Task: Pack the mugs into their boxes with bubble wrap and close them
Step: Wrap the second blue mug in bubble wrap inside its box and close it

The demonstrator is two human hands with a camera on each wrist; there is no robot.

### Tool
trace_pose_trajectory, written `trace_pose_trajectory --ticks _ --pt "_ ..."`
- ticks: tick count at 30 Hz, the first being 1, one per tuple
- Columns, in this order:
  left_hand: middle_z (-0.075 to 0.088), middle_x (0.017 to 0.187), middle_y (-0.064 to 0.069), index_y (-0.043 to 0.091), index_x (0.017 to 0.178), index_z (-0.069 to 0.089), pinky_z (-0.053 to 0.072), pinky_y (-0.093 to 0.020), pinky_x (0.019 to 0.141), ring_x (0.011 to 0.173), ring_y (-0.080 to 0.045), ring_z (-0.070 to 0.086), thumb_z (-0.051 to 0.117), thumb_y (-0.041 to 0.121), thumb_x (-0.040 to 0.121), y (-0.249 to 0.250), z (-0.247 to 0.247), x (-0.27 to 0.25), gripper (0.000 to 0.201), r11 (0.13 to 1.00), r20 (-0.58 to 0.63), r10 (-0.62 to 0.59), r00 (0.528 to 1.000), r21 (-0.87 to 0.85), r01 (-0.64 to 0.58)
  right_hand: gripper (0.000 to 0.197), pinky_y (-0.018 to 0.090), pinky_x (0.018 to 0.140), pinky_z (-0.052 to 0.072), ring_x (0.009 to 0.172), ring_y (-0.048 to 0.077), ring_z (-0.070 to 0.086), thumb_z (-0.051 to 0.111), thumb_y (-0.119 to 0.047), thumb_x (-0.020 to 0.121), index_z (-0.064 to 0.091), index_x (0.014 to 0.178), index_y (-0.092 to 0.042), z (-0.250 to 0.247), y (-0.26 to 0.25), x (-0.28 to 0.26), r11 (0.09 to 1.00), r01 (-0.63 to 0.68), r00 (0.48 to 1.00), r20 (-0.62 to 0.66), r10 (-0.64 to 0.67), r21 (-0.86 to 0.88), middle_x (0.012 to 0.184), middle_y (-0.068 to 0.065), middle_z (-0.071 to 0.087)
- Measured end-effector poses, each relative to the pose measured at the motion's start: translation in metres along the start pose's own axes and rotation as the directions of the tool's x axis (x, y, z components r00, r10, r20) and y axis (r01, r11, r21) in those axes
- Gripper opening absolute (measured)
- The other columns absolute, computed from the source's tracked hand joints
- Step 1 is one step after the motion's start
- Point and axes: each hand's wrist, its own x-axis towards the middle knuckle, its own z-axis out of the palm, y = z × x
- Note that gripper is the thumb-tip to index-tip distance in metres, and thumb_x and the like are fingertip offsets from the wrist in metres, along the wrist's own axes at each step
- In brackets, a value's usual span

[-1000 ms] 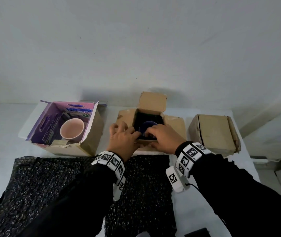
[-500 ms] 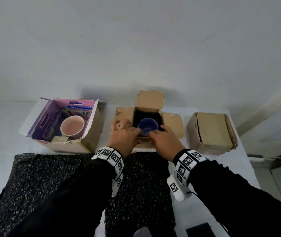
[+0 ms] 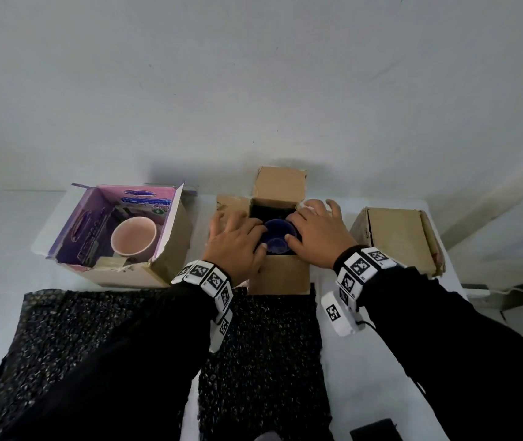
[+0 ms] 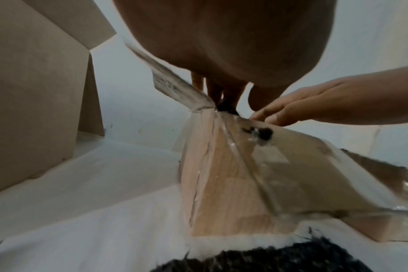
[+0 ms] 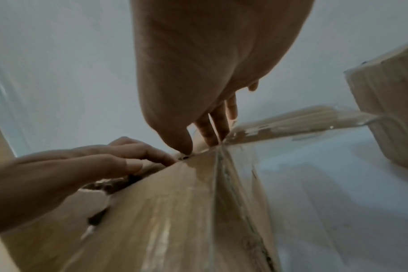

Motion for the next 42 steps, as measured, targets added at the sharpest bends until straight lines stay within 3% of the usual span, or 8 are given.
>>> trace_pose_trajectory --ticks 7,11,16,21,25,29,35,42 --pt "0.052 0.135 0.01 0.026 0.141 0.043 -0.006 -0.061 0.111 0.143 -0.024 0.016 0.019 0.052 0.087 0.0 0.007 0.028 0.064 0.996 0.18 -0.08 0.98 0.056 0.071 0.049 0.058 0.113 -0.006 0.146 0.025 0.012 0.037 -0.042 0.091 0.044 0.137 -0.027 0.014 -0.001 0.012 0.999 -0.042 0.993 0.114 0.041 0.008 0.144 -0.001 0.048" --pt "0.054 0.132 0.008 0.027 0.137 0.047 -0.001 -0.061 0.112 0.142 -0.025 0.018 0.027 0.055 0.092 0.002 0.008 0.028 0.056 0.993 0.184 -0.089 0.979 0.095 0.072 0.044 0.055 0.111 0.004 0.138 0.026 0.026 0.045 -0.044 0.089 0.053 0.13 -0.03 0.011 0.004 0.007 1.0 -0.024 0.999 0.027 0.024 0.011 0.138 -0.004 0.049" --pt "0.059 0.122 0.01 0.029 0.109 0.064 0.017 -0.052 0.108 0.135 -0.023 0.029 0.025 0.057 0.093 0.008 -0.003 0.009 0.051 0.991 0.126 -0.089 0.988 0.11 0.076 0.025 0.041 0.088 0.04 0.104 0.024 0.05 0.053 -0.029 0.087 0.061 0.109 -0.02 0.005 -0.007 -0.026 0.982 0.183 0.948 -0.275 -0.163 0.049 0.112 0.002 0.059" --pt "0.055 0.13 0.007 0.028 0.127 0.056 0.028 -0.043 0.1 0.133 -0.025 0.032 0.042 0.052 0.092 0.015 -0.008 -0.031 0.045 0.999 0.07 -0.04 0.997 0.009 0.04 0.017 0.034 0.072 0.042 0.087 0.023 0.048 0.053 -0.02 0.088 0.054 0.103 -0.013 0.016 -0.028 -0.083 0.951 0.265 0.907 -0.376 -0.189 0.162 0.102 0.007 0.056" --pt "0.041 0.147 0.002 0.026 0.141 0.041 0.037 -0.045 0.1 0.135 -0.025 0.032 0.055 0.043 0.084 0.016 -0.003 -0.072 0.061 0.998 0.052 -0.005 0.999 -0.069 0.008 0.015 0.036 0.067 0.045 0.078 0.022 0.053 0.054 -0.031 0.086 0.055 0.091 -0.017 0.043 -0.047 -0.127 0.924 0.257 0.955 -0.221 -0.198 0.283 0.089 0.002 0.057" --pt "0.04 0.145 -0.001 0.026 0.132 0.05 0.04 -0.044 0.097 0.129 -0.027 0.04 0.056 0.047 0.083 0.013 0.009 -0.112 0.053 0.996 0.103 0.032 0.994 -0.088 -0.023 0.061 0.033 0.08 0.048 0.094 0.015 0.054 0.062 -0.07 0.071 0.051 0.114 -0.029 0.069 -0.064 -0.159 0.926 -0.018 0.977 0.203 -0.064 0.377 0.104 -0.006 0.056" --pt "0.045 0.137 0.006 0.032 0.141 0.038 0.032 -0.036 0.103 0.129 -0.018 0.038 0.047 0.052 0.09 0.003 0.021 -0.152 0.055 0.993 0.331 0.091 0.939 -0.107 -0.058 0.022 0.036 0.084 0.045 0.105 0.023 0.053 0.069 -0.023 0.081 0.066 0.102 -0.024 0.082 -0.089 -0.169 0.908 -0.081 0.996 0.072 0.056 0.411 0.109 -0.001 0.055" --pt "0.031 0.148 0.003 0.028 0.151 0.01 0.027 -0.045 0.112 0.137 -0.022 0.026 0.066 0.062 0.063 -0.002 0.001 -0.149 0.11 0.966 0.119 0.24 0.964 -0.131 -0.224 0.028 0.028 0.087 0.047 0.095 0.011 0.055 0.056 0.002 0.082 0.065 0.09 -0.024 0.049 -0.102 -0.171 0.74 0.073 0.989 -0.145 0.033 0.669 0.105 -0.009 0.052"
